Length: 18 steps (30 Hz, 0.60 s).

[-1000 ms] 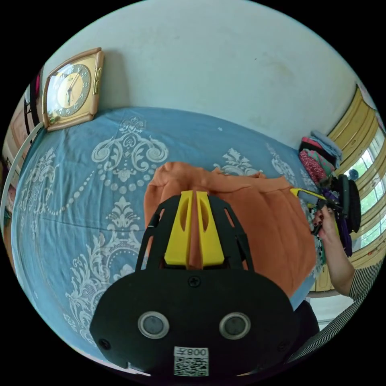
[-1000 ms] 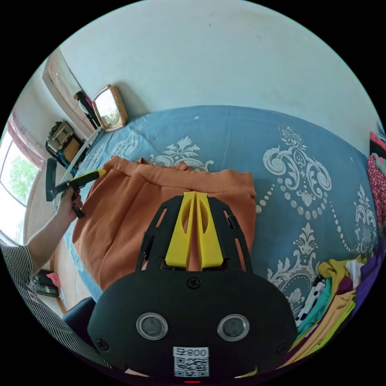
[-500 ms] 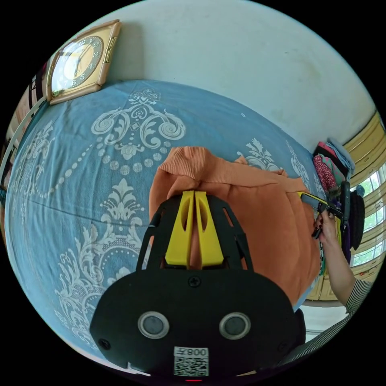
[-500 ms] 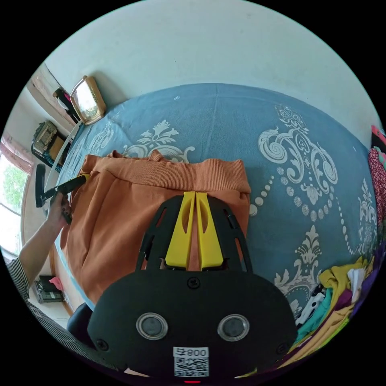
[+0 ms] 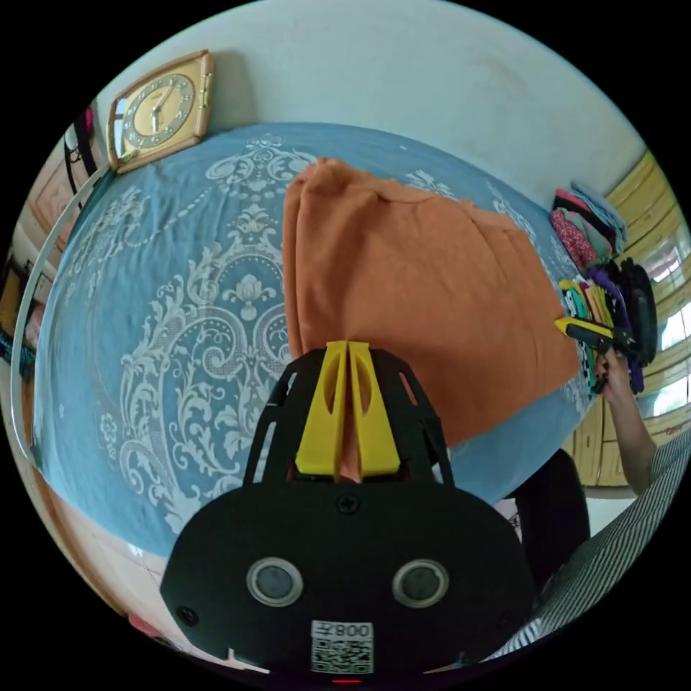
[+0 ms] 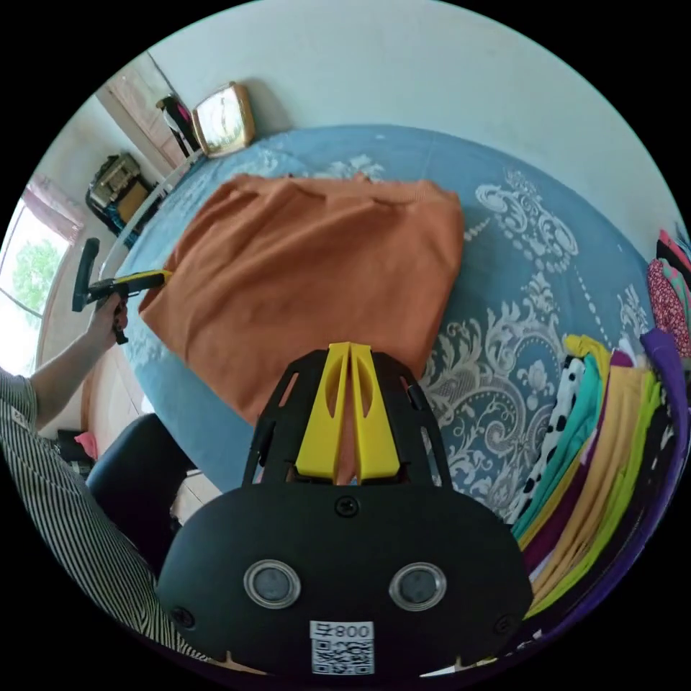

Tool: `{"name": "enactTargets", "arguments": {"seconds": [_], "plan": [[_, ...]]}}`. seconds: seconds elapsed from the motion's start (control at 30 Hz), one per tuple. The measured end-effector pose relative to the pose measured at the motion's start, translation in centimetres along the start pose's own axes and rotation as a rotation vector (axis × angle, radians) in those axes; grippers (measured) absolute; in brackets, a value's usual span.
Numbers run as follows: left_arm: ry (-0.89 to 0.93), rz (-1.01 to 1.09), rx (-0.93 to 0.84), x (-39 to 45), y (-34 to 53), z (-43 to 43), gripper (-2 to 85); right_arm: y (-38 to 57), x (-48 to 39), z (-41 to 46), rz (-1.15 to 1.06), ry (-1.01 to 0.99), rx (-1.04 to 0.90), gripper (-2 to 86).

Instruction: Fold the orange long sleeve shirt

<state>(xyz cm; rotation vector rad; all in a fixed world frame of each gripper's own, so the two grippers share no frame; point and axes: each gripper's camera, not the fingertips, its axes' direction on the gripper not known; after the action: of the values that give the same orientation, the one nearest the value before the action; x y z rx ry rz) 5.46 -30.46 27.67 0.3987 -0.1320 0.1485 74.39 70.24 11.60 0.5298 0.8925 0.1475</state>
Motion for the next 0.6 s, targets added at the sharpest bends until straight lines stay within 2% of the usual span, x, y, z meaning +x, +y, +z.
{"name": "enactTargets", "arguments": {"seconds": [0.1, 0.17, 0.27, 0.37, 0.47, 0.6], "plan": [[0.043, -0.064, -0.040, -1.0, -0.4, 0.8, 0.2, -0.6, 1.3, 1.8, 0.059, -0.073, -0.018, 0.1], [0.000, -0.052, -0.018, -0.5, 0.0, 0.1, 0.2, -0.1, 1.7, 1.1, 0.087, -0.064, 0.029, 0.1], [0.031, 0.011, 0.020, 0.7, 1.9, -1.0, 0.3, 2.9, 2.9, -0.1, 0.157, -0.131, 0.090, 0.2], [-0.011, 0.011, 0.003, 1.0, 4.5, 0.4, 0.3, 7.0, 3.8, 0.7, 0.215, -0.226, 0.138, 0.2], [-0.006, -0.050, -0.095, -0.2, 6.2, 4.4, 0.3, 8.6, 4.0, 5.9, 0.253, -0.215, -0.006, 0.3], [0.035, -0.082, -0.037, -0.5, 6.5, 4.3, 0.3, 9.9, 5.1, 6.7, 0.324, -0.265, 0.079, 0.6]]}}
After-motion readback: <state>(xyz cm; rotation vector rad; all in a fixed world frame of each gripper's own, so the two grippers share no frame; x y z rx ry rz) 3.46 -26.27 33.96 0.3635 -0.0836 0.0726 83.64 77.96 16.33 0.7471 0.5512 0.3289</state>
